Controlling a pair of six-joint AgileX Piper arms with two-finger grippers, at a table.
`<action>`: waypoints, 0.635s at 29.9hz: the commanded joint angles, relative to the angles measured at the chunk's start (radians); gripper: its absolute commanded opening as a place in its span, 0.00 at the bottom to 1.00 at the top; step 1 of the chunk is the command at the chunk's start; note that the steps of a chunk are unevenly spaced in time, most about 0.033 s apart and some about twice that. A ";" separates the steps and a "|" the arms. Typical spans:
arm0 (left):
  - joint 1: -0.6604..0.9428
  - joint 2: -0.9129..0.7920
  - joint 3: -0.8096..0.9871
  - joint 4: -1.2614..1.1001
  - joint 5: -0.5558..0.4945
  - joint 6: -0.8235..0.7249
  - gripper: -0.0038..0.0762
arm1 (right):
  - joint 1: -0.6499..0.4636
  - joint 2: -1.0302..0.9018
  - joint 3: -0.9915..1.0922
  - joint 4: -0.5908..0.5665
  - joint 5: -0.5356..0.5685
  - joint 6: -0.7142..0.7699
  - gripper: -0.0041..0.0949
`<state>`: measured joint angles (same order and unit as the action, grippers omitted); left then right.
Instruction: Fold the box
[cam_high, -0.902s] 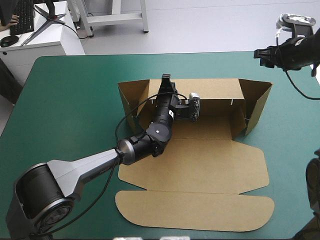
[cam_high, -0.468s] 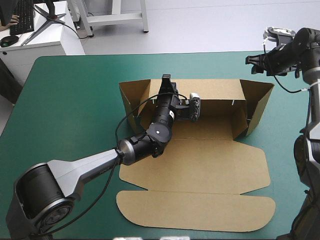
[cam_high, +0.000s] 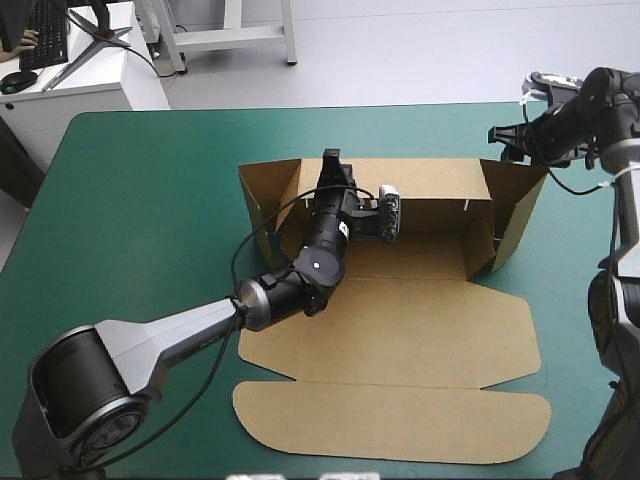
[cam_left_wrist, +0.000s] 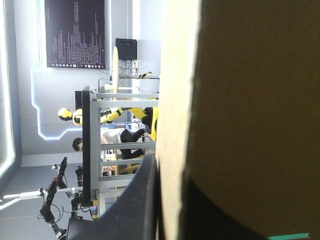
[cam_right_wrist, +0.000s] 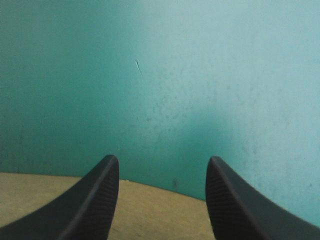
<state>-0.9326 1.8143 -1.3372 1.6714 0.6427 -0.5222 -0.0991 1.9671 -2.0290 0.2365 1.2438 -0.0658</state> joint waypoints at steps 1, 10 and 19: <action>-0.012 -0.047 -0.022 0.029 0.012 -0.042 0.04 | -0.004 -0.102 0.058 0.001 0.011 -0.009 0.54; -0.012 -0.047 -0.022 0.029 0.012 -0.042 0.04 | -0.004 -0.234 0.255 -0.052 0.011 -0.033 0.54; -0.012 -0.047 -0.022 0.029 0.010 -0.047 0.04 | -0.004 -0.305 0.403 0.058 0.011 -0.205 0.48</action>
<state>-0.9336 1.8143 -1.3353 1.6779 0.6438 -0.5395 -0.0991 1.7253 -1.6169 0.2417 1.2393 -0.2393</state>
